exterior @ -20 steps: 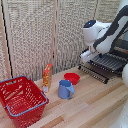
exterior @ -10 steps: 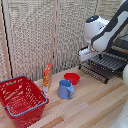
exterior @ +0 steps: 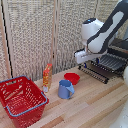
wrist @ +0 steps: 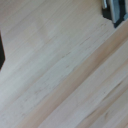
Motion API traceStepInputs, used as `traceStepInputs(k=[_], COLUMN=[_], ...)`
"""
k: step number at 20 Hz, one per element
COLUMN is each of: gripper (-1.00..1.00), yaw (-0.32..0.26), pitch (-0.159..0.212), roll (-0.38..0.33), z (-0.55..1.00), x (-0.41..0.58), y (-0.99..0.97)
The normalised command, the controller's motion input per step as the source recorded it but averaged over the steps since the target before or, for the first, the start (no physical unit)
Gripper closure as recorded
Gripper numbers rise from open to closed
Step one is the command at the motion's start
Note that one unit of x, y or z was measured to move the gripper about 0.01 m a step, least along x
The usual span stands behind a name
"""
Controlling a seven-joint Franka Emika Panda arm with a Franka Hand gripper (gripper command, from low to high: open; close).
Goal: Extend the gripper towards the oven tray handle. Grasp the handle and carefully pull the tray out of the oven. Move the gripper above the red bowl. Grab the red bowl gently. Lift the bowl and place it onto the oven tray.
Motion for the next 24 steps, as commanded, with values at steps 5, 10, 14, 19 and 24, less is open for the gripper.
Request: traceStepInputs(k=[5,10,14,19,24], gripper=[-1.0,-1.0,-1.0,-1.0,-1.0], yaw=[-0.223,-0.213,-0.209,-0.228,-0.186], pitch=[0.003,-0.012,-0.018,-0.011,0.006], roll=[0.107,0.065,0.012,0.022,0.018], z=[-0.15,-0.12,-0.26,-0.34,-0.27], x=[0.466,0.43,0.454,0.431,0.395], y=[0.1,0.17,0.2,0.15,0.1])
